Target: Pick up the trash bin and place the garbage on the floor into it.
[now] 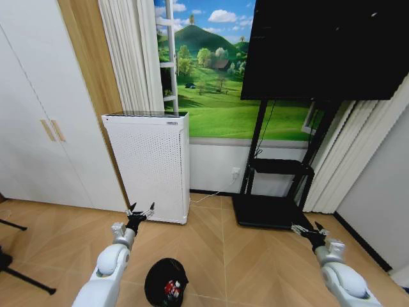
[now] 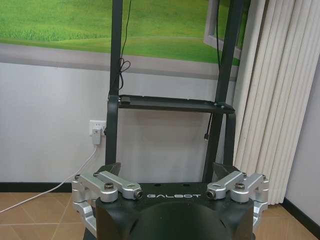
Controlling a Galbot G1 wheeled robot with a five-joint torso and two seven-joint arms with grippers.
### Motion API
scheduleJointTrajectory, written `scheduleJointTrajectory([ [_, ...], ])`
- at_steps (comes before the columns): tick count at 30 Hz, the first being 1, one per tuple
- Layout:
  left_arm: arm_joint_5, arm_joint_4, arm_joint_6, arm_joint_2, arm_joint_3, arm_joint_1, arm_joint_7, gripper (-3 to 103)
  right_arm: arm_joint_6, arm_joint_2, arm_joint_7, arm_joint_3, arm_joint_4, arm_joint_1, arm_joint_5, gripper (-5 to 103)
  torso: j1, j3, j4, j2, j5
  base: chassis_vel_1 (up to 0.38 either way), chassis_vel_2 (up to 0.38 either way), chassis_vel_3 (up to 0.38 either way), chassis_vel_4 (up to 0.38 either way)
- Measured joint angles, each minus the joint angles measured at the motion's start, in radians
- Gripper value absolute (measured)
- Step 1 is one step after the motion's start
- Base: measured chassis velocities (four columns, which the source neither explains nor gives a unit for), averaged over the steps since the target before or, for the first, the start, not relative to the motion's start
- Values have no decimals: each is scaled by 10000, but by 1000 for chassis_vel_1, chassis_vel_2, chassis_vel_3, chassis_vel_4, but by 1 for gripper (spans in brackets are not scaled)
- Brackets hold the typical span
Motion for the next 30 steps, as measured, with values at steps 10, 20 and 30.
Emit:
scheduleJointTrajectory([
  [10,0,0,0,0,0,0,0,100,0,0,0,0,0,0,0,100,-14,-26,-1,-41,0,5,3,6,4],
  [20,0,0,0,0,-2,1,0,100,0,0,0,0,0,0,0,100,-28,-48,-3,-76,0,23,25,29,27],
  [30,0,0,0,0,-2,0,0,100,0,0,0,0,0,0,0,100,-37,-60,2,-95,0,0,0,0,0],
])
